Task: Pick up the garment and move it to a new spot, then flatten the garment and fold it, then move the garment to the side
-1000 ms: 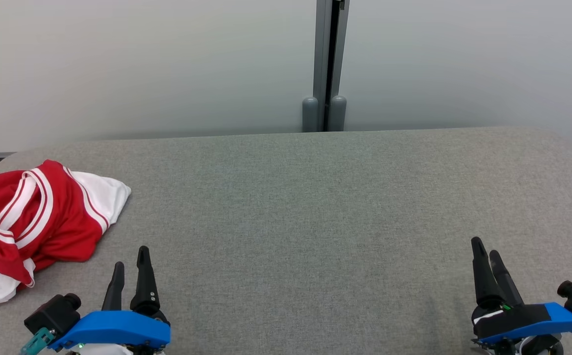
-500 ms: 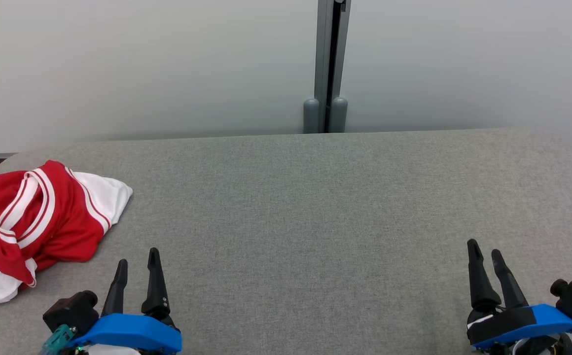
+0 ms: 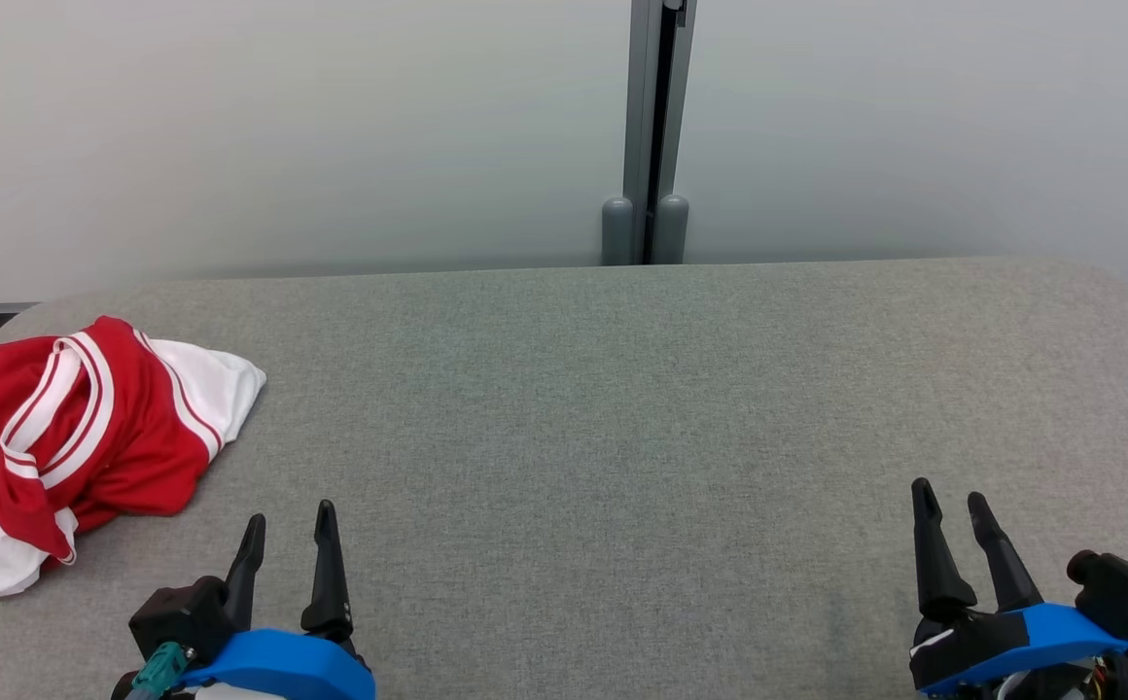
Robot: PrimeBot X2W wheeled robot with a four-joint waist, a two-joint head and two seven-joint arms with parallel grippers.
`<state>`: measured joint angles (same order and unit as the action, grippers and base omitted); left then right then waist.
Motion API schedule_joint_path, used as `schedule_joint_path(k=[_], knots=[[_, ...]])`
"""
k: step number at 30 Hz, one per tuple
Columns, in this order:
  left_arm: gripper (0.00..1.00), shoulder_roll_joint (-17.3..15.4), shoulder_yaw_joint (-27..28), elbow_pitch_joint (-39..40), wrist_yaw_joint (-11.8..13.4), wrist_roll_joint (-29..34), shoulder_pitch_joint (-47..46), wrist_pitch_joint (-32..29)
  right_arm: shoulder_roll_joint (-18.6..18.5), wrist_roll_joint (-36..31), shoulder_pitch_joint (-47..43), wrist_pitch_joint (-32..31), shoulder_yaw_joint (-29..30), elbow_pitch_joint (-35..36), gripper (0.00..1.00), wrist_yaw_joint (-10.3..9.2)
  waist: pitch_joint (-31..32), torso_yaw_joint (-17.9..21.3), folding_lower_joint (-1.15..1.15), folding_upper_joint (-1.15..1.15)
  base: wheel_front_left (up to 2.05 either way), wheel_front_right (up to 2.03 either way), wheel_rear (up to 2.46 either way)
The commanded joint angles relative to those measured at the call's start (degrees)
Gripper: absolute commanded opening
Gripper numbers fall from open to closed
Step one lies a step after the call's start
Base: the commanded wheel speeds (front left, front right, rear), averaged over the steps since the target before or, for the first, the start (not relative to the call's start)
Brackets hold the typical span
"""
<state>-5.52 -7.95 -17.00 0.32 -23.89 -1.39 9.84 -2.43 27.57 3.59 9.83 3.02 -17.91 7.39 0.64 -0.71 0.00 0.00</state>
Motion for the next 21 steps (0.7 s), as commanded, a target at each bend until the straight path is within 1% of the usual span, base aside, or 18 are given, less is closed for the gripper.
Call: schedule_joint_path(k=[1, 21], knots=[[1.0, -0.6, -0.2, 0.1, 0.4, 1.2, -1.1, 0.5, -0.5, -1.2, 1.0, 0.6, -0.1, 0.2, 1.0, 0.12, 0.0, 0.0, 0.0, 0.0, 0.0, 0.0, 0.0], [1.0, -1.3, -1.9, 0.4, 2.1, 8.8, -0.2, 1.6, -0.6, -10.3, 0.9, 2.6, -0.6, -0.3, 1.0, 0.14, 0.2, -0.4, 0.0, 0.0, 0.0, 0.0, 0.0]])
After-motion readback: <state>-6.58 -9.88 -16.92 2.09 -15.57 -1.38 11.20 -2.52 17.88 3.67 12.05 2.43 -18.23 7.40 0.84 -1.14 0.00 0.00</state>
